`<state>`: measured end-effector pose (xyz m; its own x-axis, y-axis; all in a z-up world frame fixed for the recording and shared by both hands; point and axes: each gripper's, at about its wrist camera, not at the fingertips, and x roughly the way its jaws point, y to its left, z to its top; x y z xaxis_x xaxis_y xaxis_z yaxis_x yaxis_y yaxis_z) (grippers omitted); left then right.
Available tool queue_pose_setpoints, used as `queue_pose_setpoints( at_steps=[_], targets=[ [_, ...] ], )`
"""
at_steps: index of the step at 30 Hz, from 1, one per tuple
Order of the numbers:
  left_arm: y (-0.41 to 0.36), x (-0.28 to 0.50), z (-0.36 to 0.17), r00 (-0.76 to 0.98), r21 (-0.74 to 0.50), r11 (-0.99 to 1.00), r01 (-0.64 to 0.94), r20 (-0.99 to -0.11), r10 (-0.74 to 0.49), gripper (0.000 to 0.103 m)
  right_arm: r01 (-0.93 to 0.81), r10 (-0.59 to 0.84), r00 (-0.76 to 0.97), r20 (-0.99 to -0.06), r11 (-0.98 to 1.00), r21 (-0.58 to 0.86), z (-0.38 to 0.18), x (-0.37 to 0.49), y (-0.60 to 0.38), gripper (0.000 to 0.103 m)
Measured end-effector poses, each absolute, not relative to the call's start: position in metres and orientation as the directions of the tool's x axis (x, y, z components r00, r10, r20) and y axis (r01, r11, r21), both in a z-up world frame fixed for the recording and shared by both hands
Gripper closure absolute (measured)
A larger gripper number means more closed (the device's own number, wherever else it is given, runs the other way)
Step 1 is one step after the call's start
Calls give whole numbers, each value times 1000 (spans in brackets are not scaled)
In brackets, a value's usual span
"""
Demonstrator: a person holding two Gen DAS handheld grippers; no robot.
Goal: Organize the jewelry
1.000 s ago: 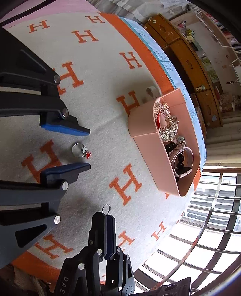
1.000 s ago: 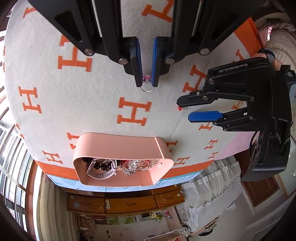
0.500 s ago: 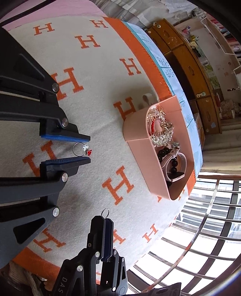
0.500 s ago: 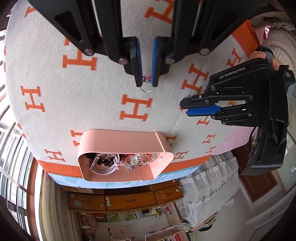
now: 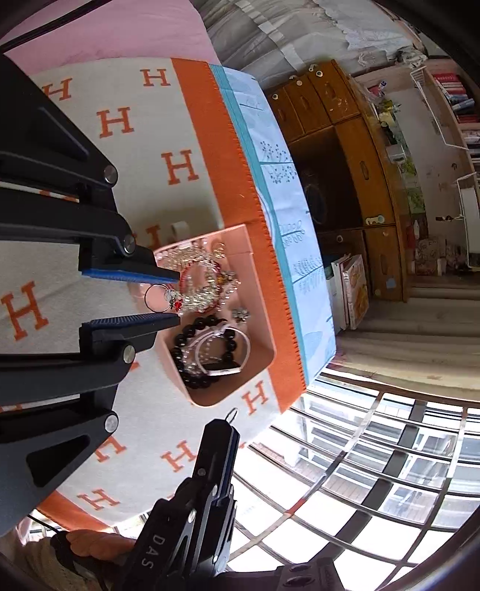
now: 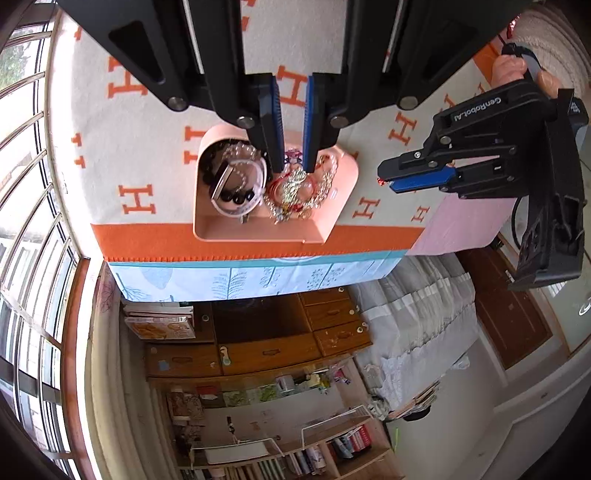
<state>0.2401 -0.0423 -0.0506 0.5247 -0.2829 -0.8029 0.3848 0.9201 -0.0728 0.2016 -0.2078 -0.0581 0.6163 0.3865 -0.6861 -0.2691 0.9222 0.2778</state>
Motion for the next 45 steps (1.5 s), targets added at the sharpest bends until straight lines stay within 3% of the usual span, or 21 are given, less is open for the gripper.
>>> queue_pose_setpoints(
  at_steps=[13, 30, 35, 42, 45],
  targets=[
    [-94, 283, -63, 471, -155, 916, 370, -819, -329, 89, -148, 387, 496, -778, 920, 363, -103, 282, -220, 92],
    [-116, 305, -92, 432, -177, 928, 328, -845, -314, 89, -84, 363, 572, -735, 918, 388, -94, 262, -252, 91],
    [-117, 306, -93, 443, -172, 934, 314, -843, -304, 58, -81, 359, 574, -736, 919, 385, -95, 256, -254, 91],
    [-105, 301, -86, 470, -155, 945, 288, -837, -281, 56, -89, 355, 574, -738, 923, 374, -97, 247, -254, 91],
    [-98, 293, -82, 487, -143, 952, 270, -833, -263, 48, -99, 358, 572, -738, 923, 371, -98, 240, -252, 92]
  ],
)
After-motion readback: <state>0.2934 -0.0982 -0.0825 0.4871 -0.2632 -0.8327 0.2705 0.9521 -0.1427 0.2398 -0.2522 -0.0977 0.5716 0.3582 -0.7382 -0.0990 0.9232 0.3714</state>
